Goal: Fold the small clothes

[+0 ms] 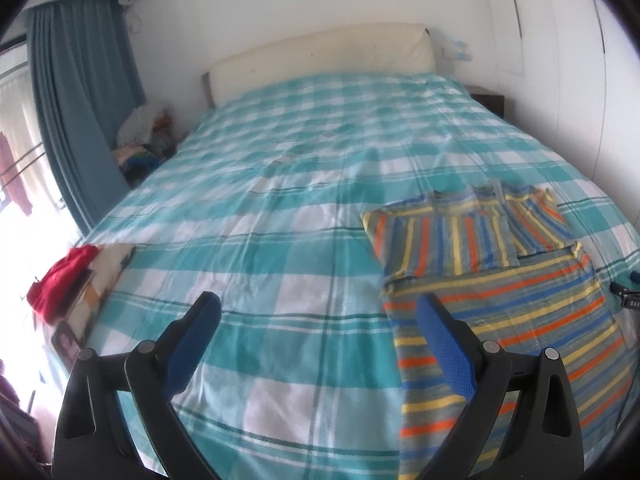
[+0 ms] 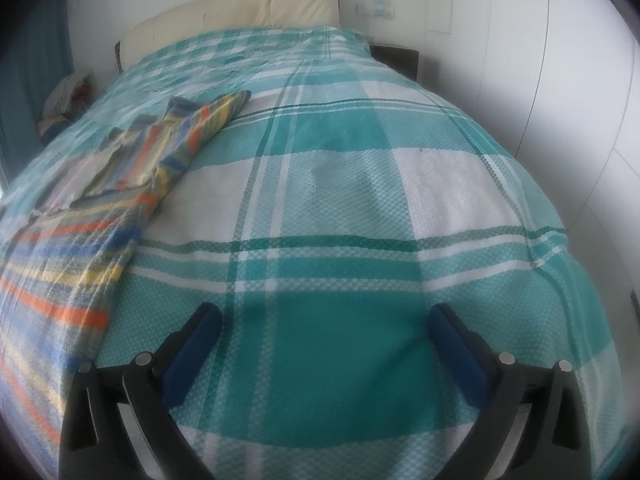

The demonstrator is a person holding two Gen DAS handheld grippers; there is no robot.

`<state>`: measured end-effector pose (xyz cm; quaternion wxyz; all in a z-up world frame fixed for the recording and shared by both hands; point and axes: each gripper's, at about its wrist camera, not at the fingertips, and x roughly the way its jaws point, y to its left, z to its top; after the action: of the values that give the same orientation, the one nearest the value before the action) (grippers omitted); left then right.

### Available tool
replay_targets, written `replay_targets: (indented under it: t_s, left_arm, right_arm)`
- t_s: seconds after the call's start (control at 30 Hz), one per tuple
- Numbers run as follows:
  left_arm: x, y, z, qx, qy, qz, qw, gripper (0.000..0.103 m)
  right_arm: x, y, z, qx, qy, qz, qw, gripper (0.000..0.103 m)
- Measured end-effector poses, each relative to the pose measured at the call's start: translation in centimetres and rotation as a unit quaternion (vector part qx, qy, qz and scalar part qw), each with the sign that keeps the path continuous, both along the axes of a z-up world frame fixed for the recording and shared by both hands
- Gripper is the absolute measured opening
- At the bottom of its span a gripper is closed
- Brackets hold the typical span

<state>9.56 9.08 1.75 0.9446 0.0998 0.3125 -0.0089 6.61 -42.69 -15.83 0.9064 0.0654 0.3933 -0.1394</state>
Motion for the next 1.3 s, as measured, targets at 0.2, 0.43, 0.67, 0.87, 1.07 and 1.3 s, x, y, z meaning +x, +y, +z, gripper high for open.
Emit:
replay_targets:
  t_s: [0.2, 0.43, 0.67, 0.87, 1.07, 1.3]
  left_arm:
    - [-0.6, 0.1, -0.1, -0.012, -0.004, 0.004, 0.9999, 0.099]
    - [-1.1, -0.1, -0.7, -0.022, 0.001, 0.003, 0.9998, 0.1]
    - [-2.0, -1.9, -4.7, -0.032, 0.044, -0.012, 0.9984, 0.1]
    - [-2.6, -3.7, -7.4, -0.029, 0.077, -0.022, 0.9964, 0.1]
    - [-2.7, -3.6, -8.0, -0.028, 0.082, -0.017, 0.9961, 0.1]
    - [-2.6, -3.0, -8.3, -0.032, 0.085, -0.01, 0.9958, 0.1]
  right_arm:
    - [0.4, 0.2, 0.2, -0.004, 0.019, -0.002, 1.0, 0.102]
    - [-1.3, 4.5, 3.5, -0.081, 0.035, -0.013, 0.996, 0.102]
    - [-5.4, 12.0, 9.3, -0.131, 0.028, -0.031, 0.991, 0.102]
    - [-7.4, 15.1, 11.3, -0.147, 0.029, -0.042, 0.988, 0.102]
    - [-8.0, 16.7, 12.8, -0.168, 0.006, -0.036, 0.985, 0.102]
    - [-7.8, 17.9, 13.2, -0.207, 0.006, -0.036, 0.978, 0.102]
